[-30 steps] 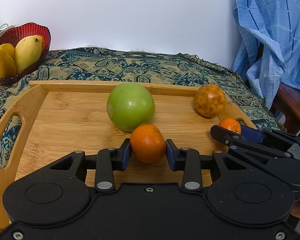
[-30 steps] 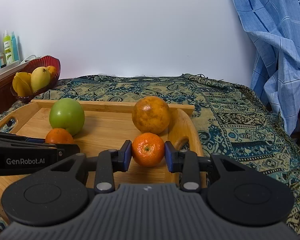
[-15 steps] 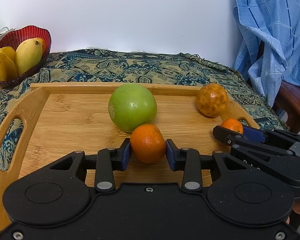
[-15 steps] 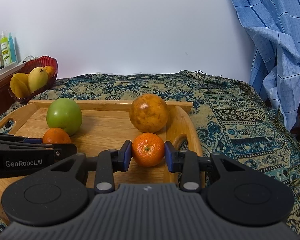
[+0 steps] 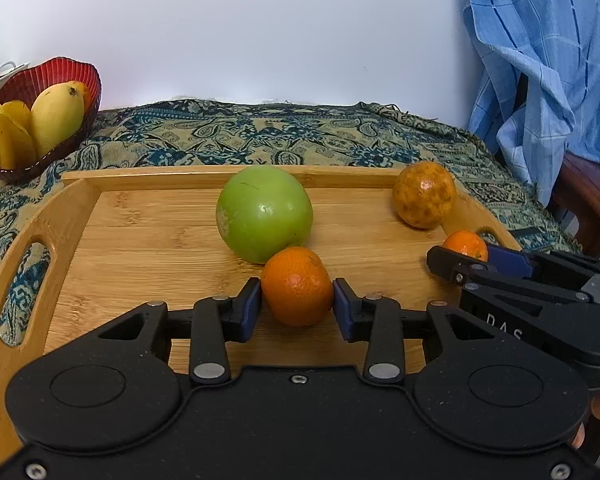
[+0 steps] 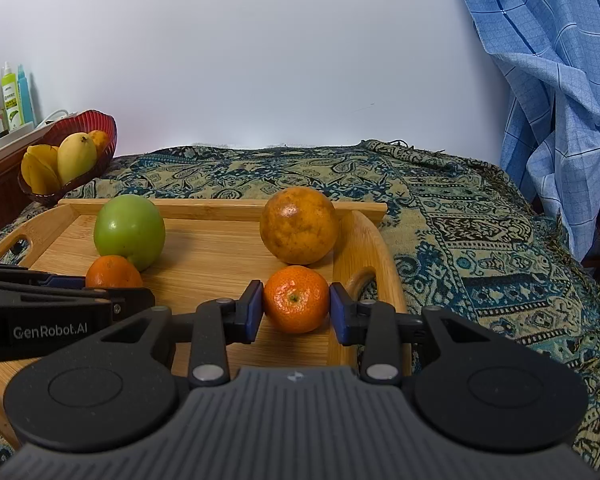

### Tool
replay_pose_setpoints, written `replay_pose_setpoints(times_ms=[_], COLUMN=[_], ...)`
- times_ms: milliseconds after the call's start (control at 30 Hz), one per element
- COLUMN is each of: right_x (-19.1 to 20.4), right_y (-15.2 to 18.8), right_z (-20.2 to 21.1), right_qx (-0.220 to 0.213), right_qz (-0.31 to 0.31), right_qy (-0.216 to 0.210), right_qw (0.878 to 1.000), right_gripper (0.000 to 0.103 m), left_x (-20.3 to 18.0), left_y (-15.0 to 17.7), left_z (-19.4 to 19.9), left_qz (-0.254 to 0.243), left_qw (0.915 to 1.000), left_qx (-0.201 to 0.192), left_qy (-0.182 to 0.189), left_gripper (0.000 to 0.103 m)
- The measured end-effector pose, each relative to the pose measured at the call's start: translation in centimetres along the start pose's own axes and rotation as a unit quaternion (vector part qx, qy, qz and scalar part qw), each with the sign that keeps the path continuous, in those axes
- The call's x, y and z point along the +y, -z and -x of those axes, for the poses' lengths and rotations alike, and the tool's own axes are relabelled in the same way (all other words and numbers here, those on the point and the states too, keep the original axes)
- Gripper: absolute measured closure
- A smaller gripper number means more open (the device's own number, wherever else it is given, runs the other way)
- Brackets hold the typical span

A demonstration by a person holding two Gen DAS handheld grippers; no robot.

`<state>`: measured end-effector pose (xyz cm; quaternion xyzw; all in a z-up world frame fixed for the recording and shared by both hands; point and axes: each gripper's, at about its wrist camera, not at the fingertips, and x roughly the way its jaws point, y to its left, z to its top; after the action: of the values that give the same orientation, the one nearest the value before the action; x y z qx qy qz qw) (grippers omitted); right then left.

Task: Organize fruits
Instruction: 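Open the left tool beside the apple while the right tool releases its mandarin near the orange, then move both tools back toward the remaining fruit and dates on the towel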

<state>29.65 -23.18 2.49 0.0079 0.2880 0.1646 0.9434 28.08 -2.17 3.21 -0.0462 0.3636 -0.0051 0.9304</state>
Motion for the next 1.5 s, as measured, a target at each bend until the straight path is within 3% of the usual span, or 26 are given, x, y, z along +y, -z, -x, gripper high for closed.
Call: replay_pose_setpoints(times_ms=[133, 200, 700, 1033, 1500], right_x=[0.0, 0.0, -0.8, 1.2, 4.3], right_y=[0.0, 0.1, 1.3, 4.5, 10.6], right_z=[0.2, 0.4, 3.9, 9.8, 15.1], right_qx=[-0.004, -0.01, -0.055, -0.134, -0.127], right_qz=[0.002, 0.003, -0.016, 0.016, 0.014], right_qy=[0.0, 0.002, -0.012, -0.038, -0.037], right_qw=[1.0, 1.0, 0.998, 0.99, 0.991], right_gripper=[0.057, 0.045, 0.025, 0.012, 0.01], left_x=[0.2, 0.3, 0.8, 1.7, 4.2], left_y=[0.0, 0.1, 1.7, 4.8, 10.7], left_z=[0.1, 0.3, 4.1, 9.4, 16.0], left_qz=[0.0, -0.002, -0.025, -0.022, -0.009], left_qw=[1.0, 1.0, 0.9995, 0.9994, 0.9992], left_qx=[0.003, 0.004, -0.009, -0.025, -0.038], left_qy=[-0.005, -0.008, -0.016, -0.013, -0.01], left_gripper=[0.057, 0.051, 0.018, 0.011, 0.003])
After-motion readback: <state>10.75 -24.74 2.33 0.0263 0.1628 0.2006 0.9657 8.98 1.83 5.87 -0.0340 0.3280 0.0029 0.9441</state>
